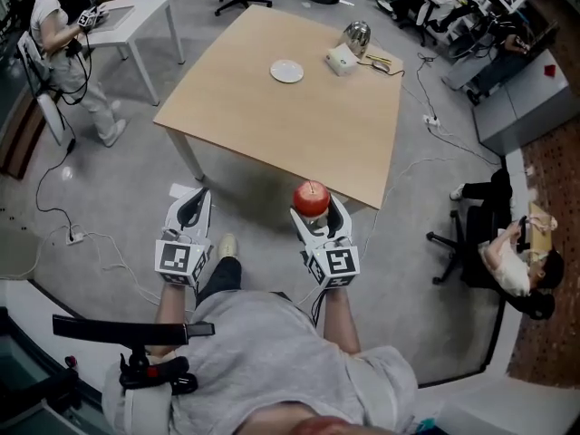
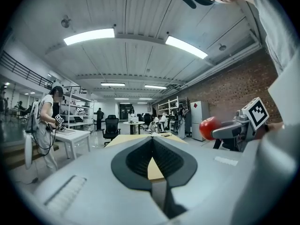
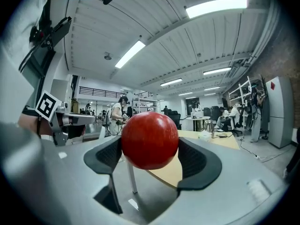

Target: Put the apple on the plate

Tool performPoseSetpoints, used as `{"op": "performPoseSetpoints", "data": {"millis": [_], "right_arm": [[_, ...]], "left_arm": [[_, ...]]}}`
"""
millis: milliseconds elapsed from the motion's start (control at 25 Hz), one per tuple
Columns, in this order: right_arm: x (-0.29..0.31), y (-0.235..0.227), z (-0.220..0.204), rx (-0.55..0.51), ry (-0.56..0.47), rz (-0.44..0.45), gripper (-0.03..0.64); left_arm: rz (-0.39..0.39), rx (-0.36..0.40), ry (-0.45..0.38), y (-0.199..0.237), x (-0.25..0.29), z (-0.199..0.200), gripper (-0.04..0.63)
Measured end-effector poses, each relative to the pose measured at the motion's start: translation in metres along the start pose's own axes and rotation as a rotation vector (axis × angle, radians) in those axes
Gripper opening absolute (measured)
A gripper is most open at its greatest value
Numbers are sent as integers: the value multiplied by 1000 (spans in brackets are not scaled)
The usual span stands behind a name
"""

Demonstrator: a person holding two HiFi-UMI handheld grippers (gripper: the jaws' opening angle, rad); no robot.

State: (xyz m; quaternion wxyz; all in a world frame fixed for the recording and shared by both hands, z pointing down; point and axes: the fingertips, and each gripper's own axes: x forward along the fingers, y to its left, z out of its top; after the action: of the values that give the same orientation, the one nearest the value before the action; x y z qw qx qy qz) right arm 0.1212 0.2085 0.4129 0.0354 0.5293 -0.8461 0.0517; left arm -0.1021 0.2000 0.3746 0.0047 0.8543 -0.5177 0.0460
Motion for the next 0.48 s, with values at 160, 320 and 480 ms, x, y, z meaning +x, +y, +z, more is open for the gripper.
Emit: {"op": "performPoseSetpoints", "data": {"millis": [160, 320, 480], "right_arm": [[23, -2, 5, 10, 5, -36, 379], [59, 4, 1, 10, 13, -55, 379], [72, 3, 4, 12, 8, -71, 379]], "left_arm": [[-36, -6, 5, 19, 21, 2, 18], [-60, -15, 9, 50, 42, -6, 18], [-87, -14, 12, 58, 54, -5, 18]]}}
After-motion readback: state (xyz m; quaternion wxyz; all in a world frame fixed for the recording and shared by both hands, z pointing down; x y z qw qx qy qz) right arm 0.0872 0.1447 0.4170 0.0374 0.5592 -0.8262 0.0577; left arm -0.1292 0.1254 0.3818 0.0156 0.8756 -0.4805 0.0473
